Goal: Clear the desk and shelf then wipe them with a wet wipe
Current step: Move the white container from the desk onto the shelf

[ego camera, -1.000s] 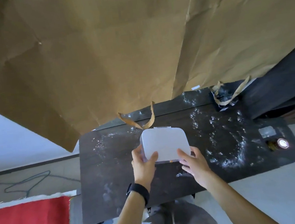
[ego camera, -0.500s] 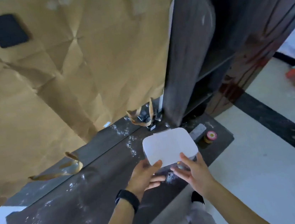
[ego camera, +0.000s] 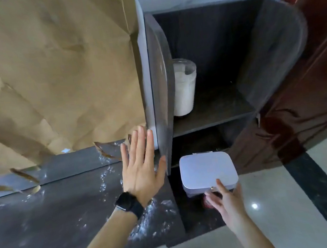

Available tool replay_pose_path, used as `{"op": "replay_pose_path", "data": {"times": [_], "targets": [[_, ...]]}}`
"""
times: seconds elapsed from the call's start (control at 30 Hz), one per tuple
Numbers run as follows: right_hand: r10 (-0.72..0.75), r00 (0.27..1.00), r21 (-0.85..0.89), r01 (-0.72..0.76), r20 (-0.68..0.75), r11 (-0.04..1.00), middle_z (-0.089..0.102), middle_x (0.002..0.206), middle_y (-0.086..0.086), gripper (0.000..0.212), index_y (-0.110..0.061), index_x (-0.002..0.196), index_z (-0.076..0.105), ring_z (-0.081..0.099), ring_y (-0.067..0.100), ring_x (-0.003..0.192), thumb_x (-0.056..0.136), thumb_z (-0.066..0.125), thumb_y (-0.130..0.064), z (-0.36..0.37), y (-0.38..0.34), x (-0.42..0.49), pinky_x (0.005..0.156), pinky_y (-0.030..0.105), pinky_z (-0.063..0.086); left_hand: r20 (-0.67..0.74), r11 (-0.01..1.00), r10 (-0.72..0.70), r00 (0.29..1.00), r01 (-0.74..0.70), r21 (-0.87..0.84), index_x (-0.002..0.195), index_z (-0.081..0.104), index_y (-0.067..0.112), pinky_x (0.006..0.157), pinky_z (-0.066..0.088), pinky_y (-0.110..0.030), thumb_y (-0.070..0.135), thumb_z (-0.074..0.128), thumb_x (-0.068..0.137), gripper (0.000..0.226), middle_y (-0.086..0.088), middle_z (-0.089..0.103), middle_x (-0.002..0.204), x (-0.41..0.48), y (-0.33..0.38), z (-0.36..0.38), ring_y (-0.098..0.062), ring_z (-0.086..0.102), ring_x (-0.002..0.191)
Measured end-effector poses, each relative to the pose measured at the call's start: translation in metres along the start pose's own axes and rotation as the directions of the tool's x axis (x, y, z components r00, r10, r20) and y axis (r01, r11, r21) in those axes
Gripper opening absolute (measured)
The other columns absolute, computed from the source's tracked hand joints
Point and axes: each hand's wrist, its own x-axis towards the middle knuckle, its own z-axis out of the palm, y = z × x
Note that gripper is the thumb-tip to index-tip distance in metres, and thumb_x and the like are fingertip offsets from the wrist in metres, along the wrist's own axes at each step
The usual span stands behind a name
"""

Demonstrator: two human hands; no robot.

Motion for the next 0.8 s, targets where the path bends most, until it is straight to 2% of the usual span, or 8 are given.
{"op": "replay_pose_path", "data": {"times": [0.1,0.2,0.33,0.4,0.53,0.6,0.7,0.8], "targets": [[0.018,0.995,-0.05,-0.013,0.099,0.999,0.061,0.124,0.015,0.062,-0.046,0.138,0.033,0.073,0.037,0.095,0.094,0.067,-0.02,0.004,-0.018,0.034,0.087,0.046,0.058,-0.039,0.955,0.154,0.987,-0.138,0.261,0.156,-0.003,0.013,0.121,-0.002,-0.051,0.04,0.052,0.096,0.085,-0.003,0.004,0.163,0.029,0.01,0.006,-0.019,-0.005,0.151],[0.047,0.982,-0.093,-0.031,0.182,0.995,0.061,0.122,0.019,0.064,-0.049,0.137,0.031,0.072,0.035,0.099,0.093,0.068,-0.021,0.019,-0.025,0.057,0.082,0.041,0.059,-0.043,0.904,0.17,0.985,-0.138,0.404,0.155,-0.006,0.009,0.121,0.0,-0.052,0.045,0.049,0.099,0.085,-0.009,0.007,0.162,0.044,0.013,0.01,-0.019,-0.006,0.151],[0.06,0.975,-0.075,-0.045,0.214,0.996,0.055,0.13,0.014,0.076,-0.049,0.146,0.024,0.066,0.036,0.11,0.092,0.069,-0.02,0.042,-0.026,0.075,0.081,0.04,0.062,-0.093,0.858,0.182,0.979,-0.112,0.502,0.154,-0.002,0.006,0.12,0.004,-0.054,0.049,0.05,0.098,0.088,-0.011,-0.003,0.163,0.047,0.014,0.009,-0.021,-0.005,0.151],[0.056,0.98,-0.115,-0.034,0.192,0.993,0.055,0.131,0.015,0.081,-0.046,0.15,0.017,0.068,0.034,0.106,0.092,0.069,-0.023,0.051,-0.025,0.086,0.081,0.04,0.062,-0.126,0.848,0.207,0.97,-0.114,0.517,0.155,-0.001,0.006,0.119,0.005,-0.055,0.045,0.058,0.095,0.092,-0.011,0.0,0.162,0.049,0.019,0.008,-0.022,-0.004,0.151],[0.038,0.982,-0.353,0.031,0.186,0.935,0.066,0.115,0.015,0.09,-0.043,0.154,0.0,0.07,0.022,0.077,0.091,0.064,-0.047,0.066,-0.027,0.105,0.074,0.039,0.059,-0.092,0.839,0.233,0.968,-0.152,0.523,0.156,-0.001,0.009,0.116,0.016,-0.058,0.032,0.065,0.093,0.094,-0.003,-0.012,0.164,0.049,0.031,0.009,-0.017,-0.003,0.151],[0.034,0.979,-0.437,0.059,0.202,0.898,0.066,0.117,0.017,0.088,-0.036,0.154,0.007,0.071,0.026,0.078,0.089,0.063,-0.053,0.072,-0.03,0.115,0.072,0.041,0.058,-0.091,0.854,0.214,0.973,-0.141,0.501,0.156,-0.001,0.01,0.116,0.016,-0.058,0.027,0.065,0.093,0.093,-0.001,-0.014,0.164,0.047,0.035,0.01,-0.016,-0.003,0.151],[0.034,0.974,-0.495,0.083,0.222,0.865,0.062,0.124,0.02,0.075,-0.02,0.147,0.027,0.07,0.033,0.089,0.089,0.063,-0.049,0.079,-0.036,0.12,0.073,0.045,0.058,-0.085,0.87,0.179,0.98,-0.117,0.479,0.156,-0.003,0.012,0.118,0.008,-0.057,0.02,0.067,0.092,0.095,0.001,-0.014,0.164,0.045,0.039,0.011,-0.016,-0.004,0.151],[0.098,0.963,-0.553,0.061,0.252,0.831,0.062,0.126,0.017,0.076,-0.024,0.149,0.025,0.071,0.03,0.087,0.09,0.061,-0.055,0.076,-0.04,0.117,0.061,0.037,0.057,-0.044,0.902,0.098,0.994,-0.07,0.427,0.157,-0.004,0.017,0.118,0.004,-0.057,0.008,0.07,0.085,0.103,0.002,-0.014,0.164,0.041,0.048,0.01,-0.019,-0.005,0.152]]}}
